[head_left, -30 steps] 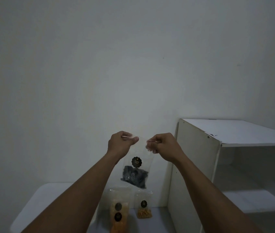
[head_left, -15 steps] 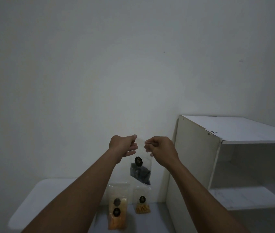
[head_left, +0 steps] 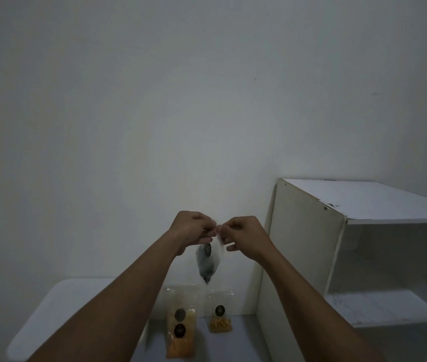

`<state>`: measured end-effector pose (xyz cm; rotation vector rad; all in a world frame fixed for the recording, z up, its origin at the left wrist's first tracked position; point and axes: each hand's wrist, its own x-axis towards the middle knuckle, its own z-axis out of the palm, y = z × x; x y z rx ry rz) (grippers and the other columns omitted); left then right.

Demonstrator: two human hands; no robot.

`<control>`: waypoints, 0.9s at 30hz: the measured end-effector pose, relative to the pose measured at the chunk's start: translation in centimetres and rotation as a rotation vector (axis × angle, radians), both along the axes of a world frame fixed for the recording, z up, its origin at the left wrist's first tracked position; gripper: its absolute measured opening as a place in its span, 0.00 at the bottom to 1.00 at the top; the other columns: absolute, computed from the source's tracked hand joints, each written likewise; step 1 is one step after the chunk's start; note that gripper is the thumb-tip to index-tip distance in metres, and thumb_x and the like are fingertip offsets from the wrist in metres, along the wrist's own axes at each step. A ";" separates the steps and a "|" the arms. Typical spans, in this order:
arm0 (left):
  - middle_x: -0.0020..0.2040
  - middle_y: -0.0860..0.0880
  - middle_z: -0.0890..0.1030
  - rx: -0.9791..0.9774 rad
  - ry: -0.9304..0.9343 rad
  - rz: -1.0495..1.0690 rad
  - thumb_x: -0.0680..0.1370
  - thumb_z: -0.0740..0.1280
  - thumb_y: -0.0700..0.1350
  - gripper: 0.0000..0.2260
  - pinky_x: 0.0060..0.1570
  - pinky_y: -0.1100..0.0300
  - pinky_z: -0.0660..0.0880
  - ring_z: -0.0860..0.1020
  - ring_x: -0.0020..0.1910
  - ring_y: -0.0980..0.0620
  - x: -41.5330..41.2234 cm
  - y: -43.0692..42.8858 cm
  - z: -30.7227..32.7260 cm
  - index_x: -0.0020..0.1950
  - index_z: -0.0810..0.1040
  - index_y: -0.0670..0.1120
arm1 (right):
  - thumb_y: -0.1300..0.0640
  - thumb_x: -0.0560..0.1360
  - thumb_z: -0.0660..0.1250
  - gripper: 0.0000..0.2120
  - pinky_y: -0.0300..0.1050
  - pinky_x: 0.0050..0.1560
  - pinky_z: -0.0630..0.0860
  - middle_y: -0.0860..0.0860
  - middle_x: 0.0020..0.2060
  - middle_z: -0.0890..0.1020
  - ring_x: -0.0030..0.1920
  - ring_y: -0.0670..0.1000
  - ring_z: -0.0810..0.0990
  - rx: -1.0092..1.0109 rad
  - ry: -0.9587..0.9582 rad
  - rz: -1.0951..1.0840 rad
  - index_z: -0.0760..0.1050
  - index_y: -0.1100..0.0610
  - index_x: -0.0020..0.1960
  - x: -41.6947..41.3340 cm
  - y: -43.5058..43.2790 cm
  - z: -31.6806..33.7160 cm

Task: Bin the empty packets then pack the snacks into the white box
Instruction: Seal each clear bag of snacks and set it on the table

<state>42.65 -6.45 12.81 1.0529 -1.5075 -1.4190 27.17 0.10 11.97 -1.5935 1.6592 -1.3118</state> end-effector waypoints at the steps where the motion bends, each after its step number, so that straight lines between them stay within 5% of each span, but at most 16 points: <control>1: 0.46 0.39 0.85 -0.011 -0.025 -0.022 0.76 0.70 0.35 0.05 0.46 0.54 0.83 0.85 0.40 0.49 0.1 -0.1 -0.1 0.49 0.82 0.36 | 0.60 0.76 0.69 0.06 0.46 0.41 0.84 0.55 0.38 0.86 0.39 0.51 0.85 0.028 -0.026 0.018 0.83 0.62 0.46 0.0 -0.1 0.1; 7: 0.46 0.46 0.85 0.085 -0.028 -0.094 0.77 0.70 0.39 0.05 0.53 0.53 0.81 0.82 0.44 0.52 0.8 -0.4 -0.7 0.51 0.84 0.42 | 0.64 0.77 0.66 0.06 0.43 0.41 0.82 0.58 0.39 0.84 0.39 0.51 0.83 0.132 -0.180 0.088 0.81 0.66 0.49 0.0 -0.3 -0.2; 22: 0.46 0.50 0.84 0.197 0.063 -0.156 0.76 0.71 0.41 0.06 0.44 0.59 0.76 0.78 0.45 0.52 1.4 -1.4 -3.2 0.52 0.84 0.46 | 0.65 0.77 0.64 0.06 0.45 0.40 0.78 0.55 0.37 0.82 0.38 0.51 0.80 0.118 -0.220 0.103 0.79 0.61 0.44 0.1 -1.3 -2.4; 27: 0.46 0.48 0.86 0.139 0.085 -0.009 0.75 0.71 0.41 0.06 0.45 0.59 0.77 0.78 0.43 0.53 0.3 -1.9 -4.2 0.50 0.85 0.44 | 0.49 0.80 0.63 0.12 0.43 0.39 0.80 0.53 0.43 0.84 0.41 0.50 0.83 0.062 -0.095 -0.001 0.79 0.57 0.50 0.5 -1.1 -4.1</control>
